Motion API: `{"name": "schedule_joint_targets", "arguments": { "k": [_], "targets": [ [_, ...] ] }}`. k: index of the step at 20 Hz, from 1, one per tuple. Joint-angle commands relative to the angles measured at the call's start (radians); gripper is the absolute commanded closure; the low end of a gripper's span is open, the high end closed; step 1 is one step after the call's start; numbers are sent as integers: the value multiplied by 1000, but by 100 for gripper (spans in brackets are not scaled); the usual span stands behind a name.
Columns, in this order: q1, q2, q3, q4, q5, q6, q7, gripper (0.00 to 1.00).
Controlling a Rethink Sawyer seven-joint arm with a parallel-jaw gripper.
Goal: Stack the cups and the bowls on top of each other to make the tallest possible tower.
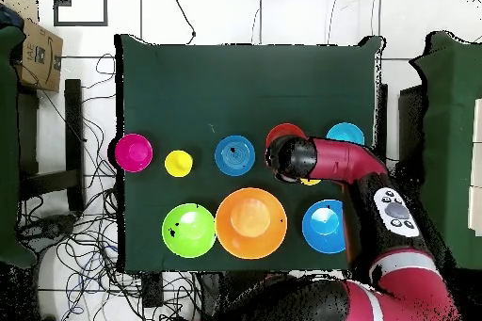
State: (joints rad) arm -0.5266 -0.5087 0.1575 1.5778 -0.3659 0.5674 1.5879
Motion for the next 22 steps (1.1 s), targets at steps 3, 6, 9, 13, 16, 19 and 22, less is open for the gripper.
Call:
{"name": "schedule_joint_targets", "arguments": {
  "k": [3,6,9,13,16,19,22],
  "targets": [
    [5,-48,94,64,42,45,28,0],
    [20,-37,88,58,41,28,43,0],
    [34,-20,80,57,37,-2,61,0],
    [56,0,68,52,33,-34,87,0],
    [66,9,62,58,32,-57,104,0],
    [76,18,55,59,31,-77,119,0],
    [85,29,48,57,31,-96,129,0]
  ]
}}
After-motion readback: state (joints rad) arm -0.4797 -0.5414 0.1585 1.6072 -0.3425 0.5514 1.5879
